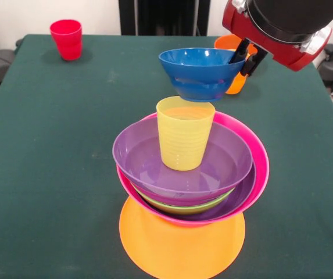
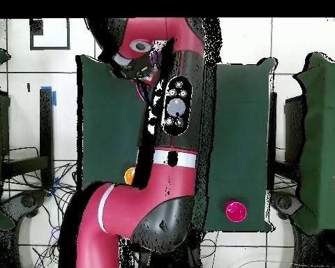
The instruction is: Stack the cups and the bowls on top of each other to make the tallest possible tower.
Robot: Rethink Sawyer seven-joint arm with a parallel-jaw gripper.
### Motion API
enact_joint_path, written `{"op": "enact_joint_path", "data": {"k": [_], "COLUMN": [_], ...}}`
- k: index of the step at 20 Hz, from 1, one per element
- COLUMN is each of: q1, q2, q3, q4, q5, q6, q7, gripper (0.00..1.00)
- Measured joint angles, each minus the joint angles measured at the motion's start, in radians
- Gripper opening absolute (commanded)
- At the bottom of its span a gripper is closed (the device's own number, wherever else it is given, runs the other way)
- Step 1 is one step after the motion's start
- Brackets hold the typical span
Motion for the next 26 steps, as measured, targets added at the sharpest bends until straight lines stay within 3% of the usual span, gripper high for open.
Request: {"op": "enact_joint_path", "data": {"k": [18, 26], "q1": [-0.012, -0.045], "q2": [0.03, 0.069], "q3": [-0.144, -0.252], "q4": [-0.008, -0.041], "q5": [0.145, 0.253], "q6": [0.0, 0.0], "q7": [0.0, 0.0], "gripper": [0.0, 0.0]}}
